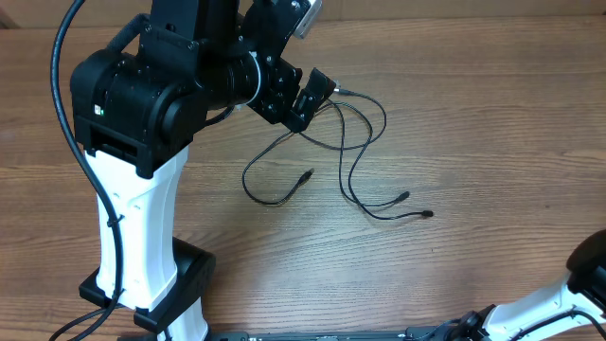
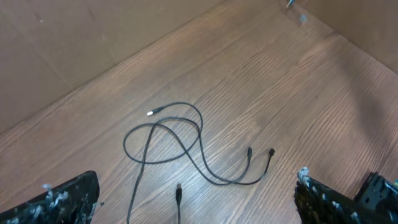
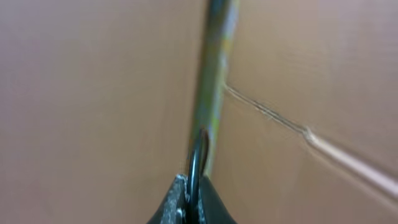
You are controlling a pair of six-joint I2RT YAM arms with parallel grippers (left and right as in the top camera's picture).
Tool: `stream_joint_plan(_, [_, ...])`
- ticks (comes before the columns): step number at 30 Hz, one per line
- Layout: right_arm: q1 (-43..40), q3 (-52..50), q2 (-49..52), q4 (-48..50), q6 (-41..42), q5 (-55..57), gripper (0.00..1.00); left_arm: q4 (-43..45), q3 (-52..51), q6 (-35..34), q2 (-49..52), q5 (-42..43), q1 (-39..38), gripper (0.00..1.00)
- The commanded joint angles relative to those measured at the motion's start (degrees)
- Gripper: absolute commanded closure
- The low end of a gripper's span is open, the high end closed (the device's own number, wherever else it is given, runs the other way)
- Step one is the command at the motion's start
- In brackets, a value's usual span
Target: Untangle cables
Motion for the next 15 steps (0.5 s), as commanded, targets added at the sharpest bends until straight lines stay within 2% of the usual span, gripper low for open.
stream_joint_plan(1, [-2.89,0.66,4.37,-5.53,-0.61,-0.02,0.96,-0.07,0.83,0.04,-1.38,0.44,-0.42,0.0])
stream_joint_plan(4, [-3.43,0.63,8.28,-12.72,0.33,-1.7,0.96,-0.07,0.83,0.02,-1.38,0.46,-0.42,0.0])
stream_joint_plan(8, [-3.45,0.2,13.62,-18.69,6.62,-8.76,0.96,-0.07,0.83,0.02,-1.38,0.48,-0.44,0.0])
stream_joint_plan(12, [-3.41,-0.04,18.45,-20.26,14.8,-19.54,0.96,-0.07,0.79,0.0,-1.38,0.68,-0.44,0.0])
stream_joint_plan(15, [-3.39,-0.07,20.79,-20.37,21.66,-21.97,0.96,-0.07,0.33,-0.02,-1.38,0.68,-0.44,0.0])
